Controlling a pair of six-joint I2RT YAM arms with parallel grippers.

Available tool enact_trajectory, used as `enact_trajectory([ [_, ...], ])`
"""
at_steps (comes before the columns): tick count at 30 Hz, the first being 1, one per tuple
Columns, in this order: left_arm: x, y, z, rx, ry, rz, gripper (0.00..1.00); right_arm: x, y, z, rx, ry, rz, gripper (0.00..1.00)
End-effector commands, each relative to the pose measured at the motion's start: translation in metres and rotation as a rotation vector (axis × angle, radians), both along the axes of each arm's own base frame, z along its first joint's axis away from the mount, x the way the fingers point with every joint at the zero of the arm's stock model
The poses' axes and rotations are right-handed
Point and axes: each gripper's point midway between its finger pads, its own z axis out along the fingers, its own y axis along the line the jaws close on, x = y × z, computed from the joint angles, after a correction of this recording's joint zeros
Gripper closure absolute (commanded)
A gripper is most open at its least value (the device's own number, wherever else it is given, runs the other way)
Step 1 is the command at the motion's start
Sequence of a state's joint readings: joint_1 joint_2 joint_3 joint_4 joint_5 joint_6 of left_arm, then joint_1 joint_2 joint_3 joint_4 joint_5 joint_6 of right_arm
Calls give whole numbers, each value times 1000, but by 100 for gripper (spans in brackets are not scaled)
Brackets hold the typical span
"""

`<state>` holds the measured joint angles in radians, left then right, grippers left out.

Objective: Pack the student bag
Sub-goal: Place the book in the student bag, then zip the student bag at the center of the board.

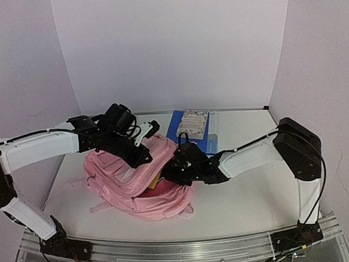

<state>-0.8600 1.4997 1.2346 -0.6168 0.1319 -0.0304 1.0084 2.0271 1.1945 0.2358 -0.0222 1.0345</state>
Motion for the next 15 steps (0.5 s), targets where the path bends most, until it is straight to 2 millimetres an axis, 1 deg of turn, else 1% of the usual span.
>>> enact_trajectory([
  [1, 17, -32, 34, -154, -53, -11, 100, -4, -38, 39, 14, -85, -79, 66],
  [5, 10, -48, 21, -150, 94, -27, 100, -17, -76, 40, -28, -88, -130, 64],
  [6, 9, -52, 18, -155, 129, -23, 97, -20, -83, 38, -41, -86, -136, 64],
  [7, 6, -56, 17, -169, 162, -23, 93, -23, -89, 41, -45, -90, -137, 64],
  [9, -1, -62, 16, -211, 225, -26, 83, -30, -94, 49, -50, -105, -128, 64],
  [11, -7, -66, 21, -268, 270, -24, 67, -40, -90, 64, -52, -133, -104, 64],
  [13, -6, -64, 28, -315, 269, 18, 52, -51, -85, 79, -52, -159, -80, 64],
  [15, -4, -53, 36, -338, 252, 93, 42, -63, -76, 88, -56, -176, -47, 64],
])
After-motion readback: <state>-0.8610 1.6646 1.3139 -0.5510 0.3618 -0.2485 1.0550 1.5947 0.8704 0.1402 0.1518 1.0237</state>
